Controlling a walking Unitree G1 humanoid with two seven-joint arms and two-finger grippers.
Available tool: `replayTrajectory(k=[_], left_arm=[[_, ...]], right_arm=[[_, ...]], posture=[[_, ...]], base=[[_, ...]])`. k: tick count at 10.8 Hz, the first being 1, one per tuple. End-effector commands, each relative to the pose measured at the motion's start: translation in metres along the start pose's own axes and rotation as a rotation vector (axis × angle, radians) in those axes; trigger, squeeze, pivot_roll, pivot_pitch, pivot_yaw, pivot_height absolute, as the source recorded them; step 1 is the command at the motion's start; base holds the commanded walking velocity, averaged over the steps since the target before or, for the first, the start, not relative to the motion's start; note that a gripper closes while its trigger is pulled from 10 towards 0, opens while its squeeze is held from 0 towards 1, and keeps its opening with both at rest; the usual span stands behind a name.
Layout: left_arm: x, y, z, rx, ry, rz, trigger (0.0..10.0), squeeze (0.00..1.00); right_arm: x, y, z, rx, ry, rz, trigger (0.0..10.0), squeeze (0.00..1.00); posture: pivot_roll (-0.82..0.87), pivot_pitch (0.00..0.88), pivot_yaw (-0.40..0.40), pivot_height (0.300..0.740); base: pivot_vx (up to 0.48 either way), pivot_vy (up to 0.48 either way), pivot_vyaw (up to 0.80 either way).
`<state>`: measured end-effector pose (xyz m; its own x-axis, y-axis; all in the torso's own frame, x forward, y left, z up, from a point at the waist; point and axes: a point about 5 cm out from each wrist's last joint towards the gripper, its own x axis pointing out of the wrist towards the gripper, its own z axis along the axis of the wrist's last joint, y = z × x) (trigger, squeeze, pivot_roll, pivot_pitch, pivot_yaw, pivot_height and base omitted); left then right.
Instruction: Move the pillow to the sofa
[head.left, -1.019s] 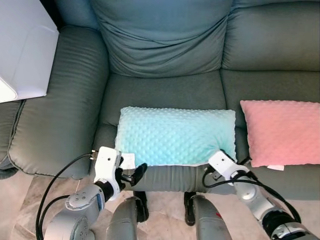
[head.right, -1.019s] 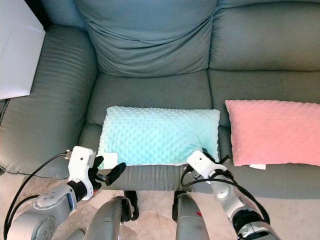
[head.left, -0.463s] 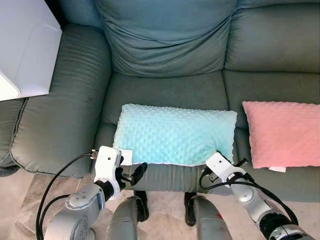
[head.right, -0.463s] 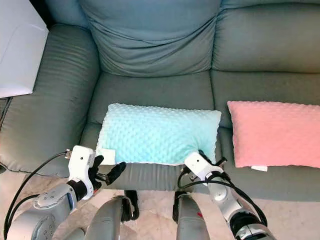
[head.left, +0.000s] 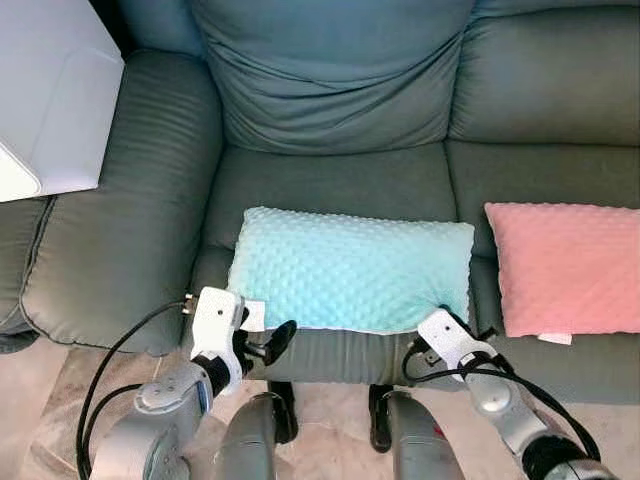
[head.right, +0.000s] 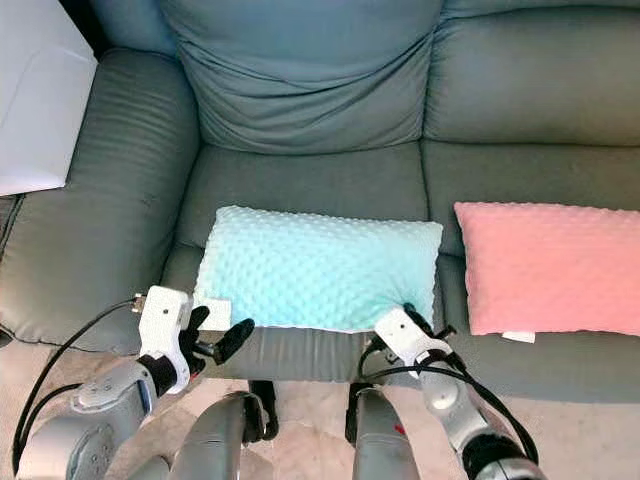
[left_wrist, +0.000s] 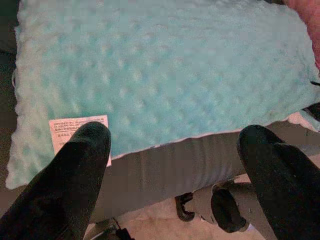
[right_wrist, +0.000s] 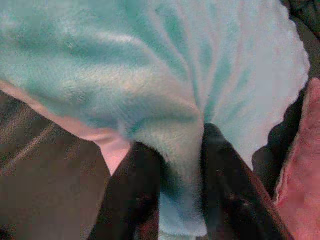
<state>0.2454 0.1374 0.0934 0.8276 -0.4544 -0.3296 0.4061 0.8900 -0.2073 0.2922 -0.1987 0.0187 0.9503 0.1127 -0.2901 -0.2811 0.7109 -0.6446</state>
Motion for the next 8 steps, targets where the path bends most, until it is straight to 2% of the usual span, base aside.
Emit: replayTrajectory(k=[1,6,8], left_arm=[[-0.002,0.007,-0.011,-0.011,0.039,0.035,10.0,0.0],[0.006,0.011,-0.005,0.0,0.02,0.036,10.0,0.0],[0.01,0.014,-0.008,0.007,0.026,0.037,10.0,0.0]], right_arm=[[-0.009,0.015,-0.01,0.028,0.026,0.036,10.0,1.0],[-0.009,0.014,-0.002,0.103,-0.011,0.01,10.0,1.0],[-0.012,0.02,-0.002,0.147,-0.007,0.014,10.0,1.0]], posture=[[0.0,0.387,0.086,0.74],[-0.01,0.335,0.082,0.74],[-0.01,0.298,0.079,0.74]], base=[[0.0,0.0,0.0],[0.0,0.0,0.0],[0.0,0.0,0.0]])
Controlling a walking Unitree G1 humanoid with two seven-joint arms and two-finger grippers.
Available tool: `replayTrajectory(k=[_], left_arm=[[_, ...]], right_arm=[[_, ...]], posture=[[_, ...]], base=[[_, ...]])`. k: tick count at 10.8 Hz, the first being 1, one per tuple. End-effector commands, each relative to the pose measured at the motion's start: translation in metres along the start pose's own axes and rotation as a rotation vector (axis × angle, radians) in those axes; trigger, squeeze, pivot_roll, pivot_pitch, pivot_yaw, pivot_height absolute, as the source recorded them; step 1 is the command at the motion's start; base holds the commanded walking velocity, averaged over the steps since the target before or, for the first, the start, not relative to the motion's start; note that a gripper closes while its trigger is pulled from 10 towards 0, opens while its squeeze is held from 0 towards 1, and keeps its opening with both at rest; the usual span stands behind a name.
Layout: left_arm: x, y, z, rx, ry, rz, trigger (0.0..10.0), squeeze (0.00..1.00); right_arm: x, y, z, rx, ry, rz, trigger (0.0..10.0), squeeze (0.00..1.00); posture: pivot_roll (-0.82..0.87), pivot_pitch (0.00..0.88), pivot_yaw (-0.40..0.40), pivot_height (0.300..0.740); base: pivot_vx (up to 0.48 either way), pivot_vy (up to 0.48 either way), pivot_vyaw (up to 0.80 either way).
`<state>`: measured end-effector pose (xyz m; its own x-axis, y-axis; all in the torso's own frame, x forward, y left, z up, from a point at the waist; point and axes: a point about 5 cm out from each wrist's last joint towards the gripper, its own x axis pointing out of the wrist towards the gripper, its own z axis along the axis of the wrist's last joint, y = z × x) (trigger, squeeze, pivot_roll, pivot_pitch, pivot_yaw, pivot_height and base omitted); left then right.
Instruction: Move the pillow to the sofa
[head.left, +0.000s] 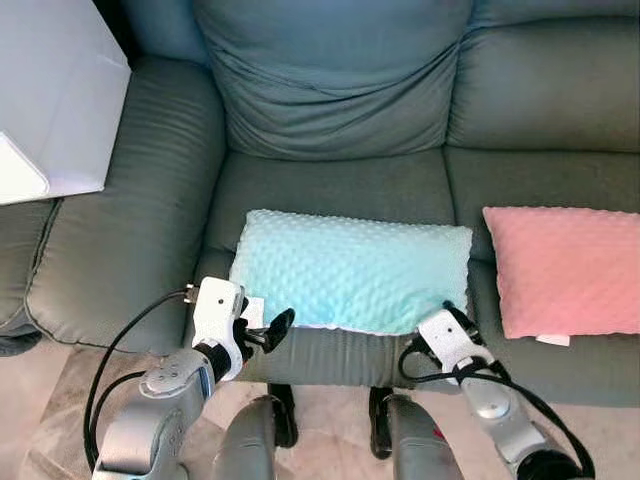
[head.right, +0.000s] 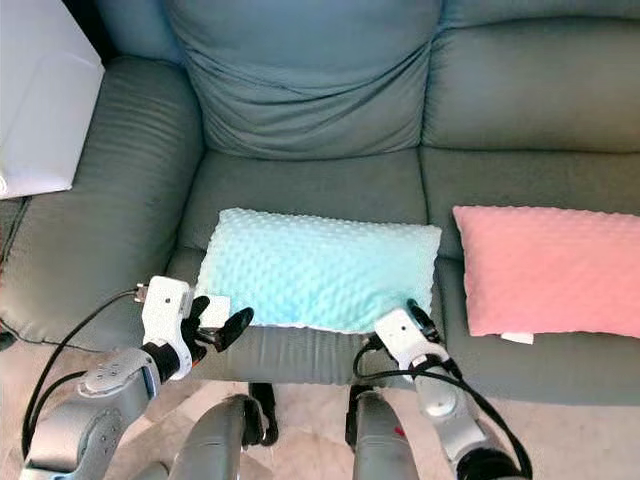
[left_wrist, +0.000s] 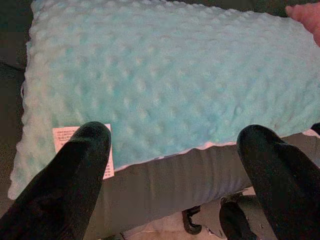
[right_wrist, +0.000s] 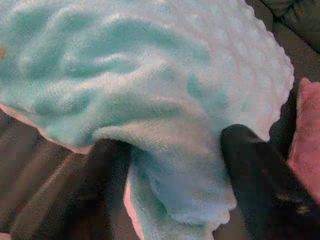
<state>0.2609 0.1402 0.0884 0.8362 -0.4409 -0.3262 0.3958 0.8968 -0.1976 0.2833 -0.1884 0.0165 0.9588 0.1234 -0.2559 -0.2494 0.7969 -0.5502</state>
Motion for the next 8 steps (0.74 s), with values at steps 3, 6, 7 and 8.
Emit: replayTrajectory(k=[3,6,7,8], left_arm=[[0.0027,0.0107,-0.0082,0.013,0.033,0.025,10.0,0.0],[0.0036,0.0139,-0.0104,0.016,0.032,0.038,10.0,0.0],[0.0036,0.0139,-0.0104,0.016,0.032,0.038,10.0,0.0],[0.0036,0.0139,-0.0104,0.016,0.032,0.038,10.0,0.0]], right_arm=[[-0.0097,0.0159,-0.0044,0.026,0.007,0.046,10.0,1.0],[-0.0107,0.0153,-0.0039,0.049,0.007,0.035,10.0,1.0],[-0.0107,0.0153,-0.0039,0.049,0.007,0.035,10.0,1.0],[-0.0107,0.0153,-0.0039,0.049,0.007,0.035,10.0,1.0]], posture=[[-0.03,0.254,0.074,0.74],[-0.03,0.237,0.07,0.74],[-0.03,0.237,0.07,0.74],[-0.03,0.237,0.07,0.74]], base=[[0.0,0.0,0.0],[0.0,0.0,0.0],[0.0,0.0,0.0],[0.0,0.0,0.0]])
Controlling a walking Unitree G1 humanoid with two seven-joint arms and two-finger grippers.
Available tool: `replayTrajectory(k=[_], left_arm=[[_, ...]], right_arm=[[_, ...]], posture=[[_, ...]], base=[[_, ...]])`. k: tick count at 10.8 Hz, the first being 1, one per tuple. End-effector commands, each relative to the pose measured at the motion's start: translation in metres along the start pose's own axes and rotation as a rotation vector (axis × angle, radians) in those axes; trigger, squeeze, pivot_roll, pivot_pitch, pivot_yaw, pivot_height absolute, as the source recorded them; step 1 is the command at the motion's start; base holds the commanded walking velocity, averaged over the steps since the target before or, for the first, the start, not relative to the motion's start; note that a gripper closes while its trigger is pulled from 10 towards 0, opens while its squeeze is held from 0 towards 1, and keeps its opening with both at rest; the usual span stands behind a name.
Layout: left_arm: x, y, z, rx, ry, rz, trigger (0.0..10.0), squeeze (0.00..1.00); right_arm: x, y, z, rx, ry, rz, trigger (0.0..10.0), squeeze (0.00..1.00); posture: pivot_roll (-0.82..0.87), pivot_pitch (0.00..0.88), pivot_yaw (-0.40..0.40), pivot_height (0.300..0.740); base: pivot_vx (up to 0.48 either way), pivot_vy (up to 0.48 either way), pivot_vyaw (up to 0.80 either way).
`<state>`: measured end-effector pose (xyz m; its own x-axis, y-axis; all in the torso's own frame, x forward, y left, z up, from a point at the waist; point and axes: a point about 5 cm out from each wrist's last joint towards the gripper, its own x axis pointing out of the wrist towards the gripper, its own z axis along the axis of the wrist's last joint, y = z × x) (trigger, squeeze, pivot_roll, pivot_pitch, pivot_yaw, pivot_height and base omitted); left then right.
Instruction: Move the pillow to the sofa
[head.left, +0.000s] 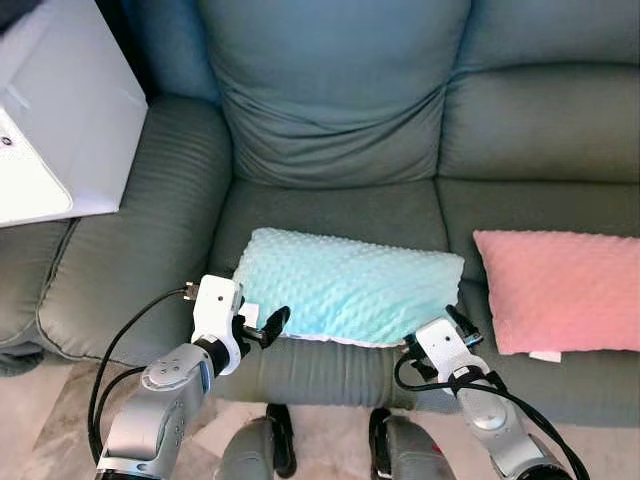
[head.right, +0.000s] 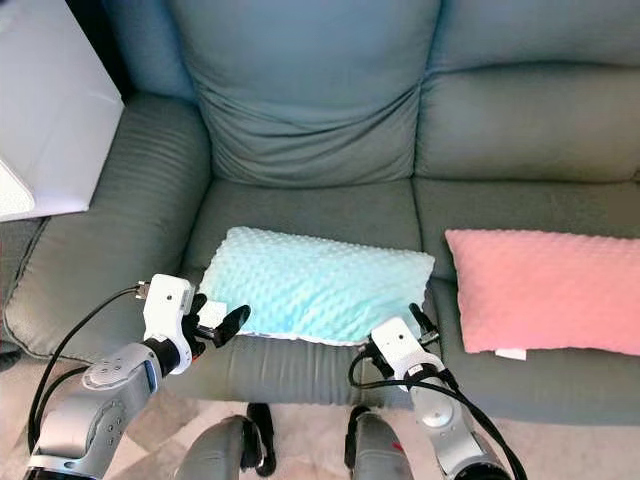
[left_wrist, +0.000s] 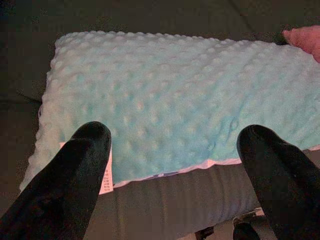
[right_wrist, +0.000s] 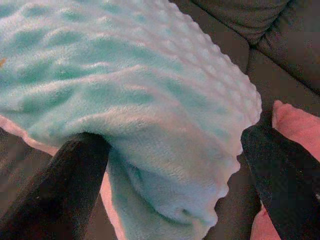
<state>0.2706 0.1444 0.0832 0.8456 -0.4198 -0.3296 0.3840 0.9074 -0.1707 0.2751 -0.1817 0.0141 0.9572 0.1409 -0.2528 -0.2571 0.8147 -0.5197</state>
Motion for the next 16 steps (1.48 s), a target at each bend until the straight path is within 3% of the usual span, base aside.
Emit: replayTrajectory(k=[1,7,8,11,13,16], left_arm=[[-0.004,0.005,-0.01,-0.005,0.033,0.015,10.0,0.0],[-0.004,0.007,-0.011,-0.005,0.028,0.024,10.0,0.0],[0.0,0.024,-0.038,-0.114,0.064,0.128,10.0,0.0],[0.003,0.025,-0.039,-0.13,0.06,0.146,10.0,0.0],[0.006,0.028,-0.038,-0.122,0.034,0.163,10.0,0.0],[0.005,0.03,-0.033,-0.127,-0.001,0.177,10.0,0.0]], right_arm=[[-0.004,0.006,-0.005,0.015,0.02,0.021,10.0,1.0],[-0.005,0.006,-0.004,0.027,0.022,0.017,10.0,1.0],[-0.021,0.015,-0.028,0.344,0.199,0.104,10.0,1.0],[-0.024,0.016,-0.028,0.391,0.192,0.095,10.0,1.0],[-0.026,0.009,-0.02,0.436,0.179,0.079,10.0,1.0],[-0.014,-0.001,0.0,0.451,0.116,0.008,10.0,1.0]], posture=[[-0.03,0.237,0.07,0.74],[-0.03,0.227,0.07,0.74],[-0.09,0.075,0.057,0.74],[-0.1,0.059,0.057,0.74],[-0.1,0.048,0.056,0.74],[-0.1,0.037,0.065,0.74]], base=[[0.0,0.0,0.0],[0.0,0.0,0.0],[0.0,0.0,0.0],[0.0,0.0,0.0],[0.0,0.0,0.0],[0.0,0.0,0.0]])
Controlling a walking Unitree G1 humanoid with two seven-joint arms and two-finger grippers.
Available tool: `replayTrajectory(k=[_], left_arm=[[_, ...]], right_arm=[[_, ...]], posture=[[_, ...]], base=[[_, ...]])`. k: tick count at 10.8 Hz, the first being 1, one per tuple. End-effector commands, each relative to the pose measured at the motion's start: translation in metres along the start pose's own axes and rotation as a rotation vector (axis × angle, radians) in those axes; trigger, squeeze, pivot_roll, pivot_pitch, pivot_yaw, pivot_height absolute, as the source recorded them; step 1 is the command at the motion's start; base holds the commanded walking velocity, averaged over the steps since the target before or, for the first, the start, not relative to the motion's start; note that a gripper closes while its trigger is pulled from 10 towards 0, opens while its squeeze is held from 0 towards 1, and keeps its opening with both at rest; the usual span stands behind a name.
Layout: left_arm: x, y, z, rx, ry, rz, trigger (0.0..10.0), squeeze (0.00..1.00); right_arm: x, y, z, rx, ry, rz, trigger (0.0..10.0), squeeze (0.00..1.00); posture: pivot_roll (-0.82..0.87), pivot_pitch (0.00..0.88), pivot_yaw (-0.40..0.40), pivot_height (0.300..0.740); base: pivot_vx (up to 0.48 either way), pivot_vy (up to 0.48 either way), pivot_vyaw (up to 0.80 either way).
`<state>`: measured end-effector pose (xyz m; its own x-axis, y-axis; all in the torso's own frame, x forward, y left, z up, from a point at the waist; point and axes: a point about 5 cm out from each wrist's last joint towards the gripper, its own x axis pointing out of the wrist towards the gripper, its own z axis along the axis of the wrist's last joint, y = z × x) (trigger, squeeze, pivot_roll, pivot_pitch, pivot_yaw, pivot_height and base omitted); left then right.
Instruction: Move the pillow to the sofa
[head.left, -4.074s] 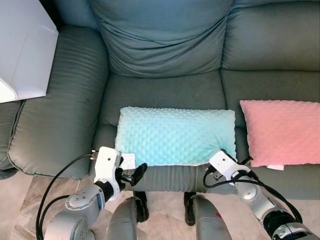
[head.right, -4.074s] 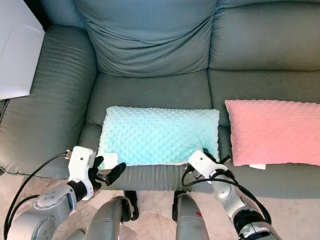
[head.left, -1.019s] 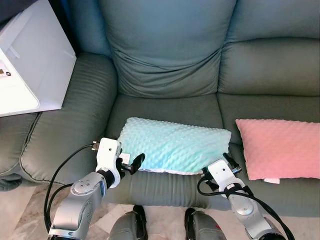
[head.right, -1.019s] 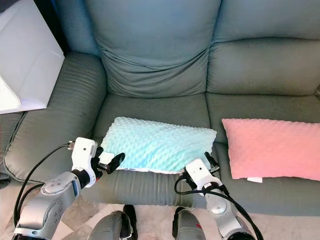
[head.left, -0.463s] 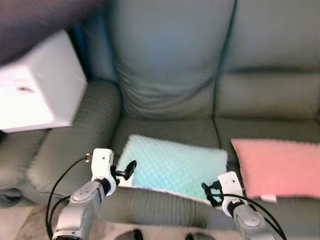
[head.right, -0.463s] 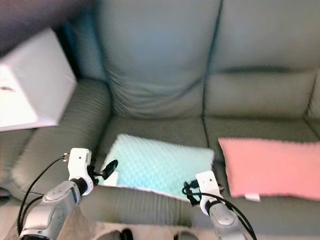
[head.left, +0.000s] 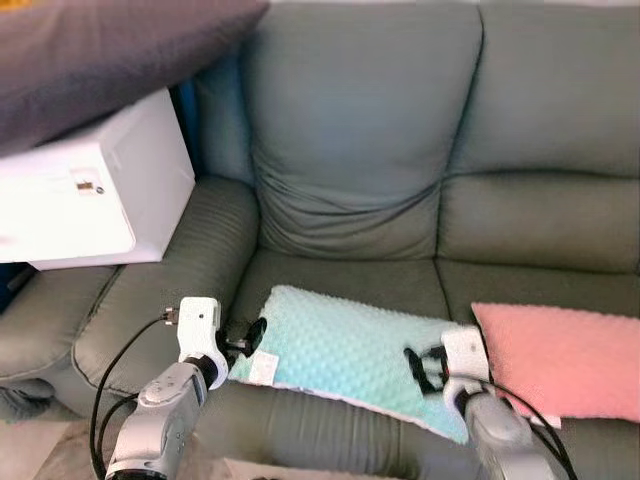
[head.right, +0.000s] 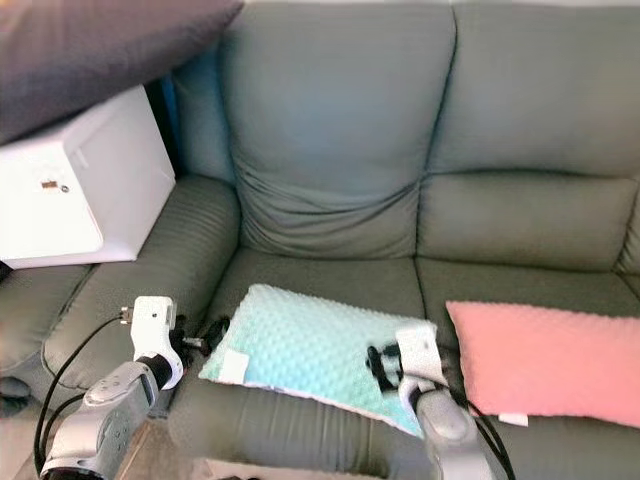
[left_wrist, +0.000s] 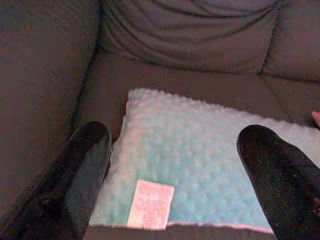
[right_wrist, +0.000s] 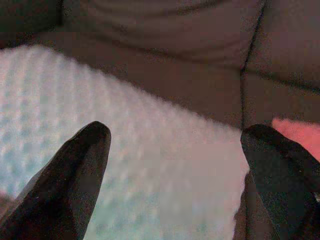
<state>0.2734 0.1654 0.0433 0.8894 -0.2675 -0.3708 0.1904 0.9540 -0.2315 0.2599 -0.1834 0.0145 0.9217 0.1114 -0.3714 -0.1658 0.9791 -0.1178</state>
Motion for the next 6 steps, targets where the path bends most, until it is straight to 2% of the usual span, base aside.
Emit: replayTrajectory(k=[1,3,4,5,6], left_arm=[[0.0,0.005,0.004,0.005,-0.022,0.017,10.0,0.0],[0.005,0.009,0.014,0.014,-0.073,0.061,10.0,0.0],[0.009,0.01,0.03,0.003,-0.163,0.104,10.0,0.0],[0.012,0.01,0.038,0.008,-0.201,0.13,10.0,0.0],[0.013,0.013,0.045,0.017,-0.24,0.168,10.0,0.0]], right_arm=[[0.004,-0.002,0.014,0.023,-0.044,-0.025,10.0,1.0],[0.011,0.0,0.038,0.081,-0.116,-0.054,10.0,1.0],[0.017,-0.001,0.059,0.097,-0.177,-0.074,10.0,1.0],[0.019,-0.003,0.065,0.092,-0.195,-0.087,10.0,0.0],[0.021,-0.004,0.067,0.082,-0.193,-0.096,10.0,0.0]], posture=[[-0.09,0.031,0.068,0.74],[-0.09,0.008,0.061,0.74],[-0.09,0.0,0.053,0.74],[-0.09,0.0,0.042,0.74],[-0.09,0.0,0.038,0.74]], base=[[0.0,0.0,0.0],[0.0,0.0,0.0],[0.0,0.0,0.0],[0.0,0.0,0.0],[0.0,0.0,0.0]])
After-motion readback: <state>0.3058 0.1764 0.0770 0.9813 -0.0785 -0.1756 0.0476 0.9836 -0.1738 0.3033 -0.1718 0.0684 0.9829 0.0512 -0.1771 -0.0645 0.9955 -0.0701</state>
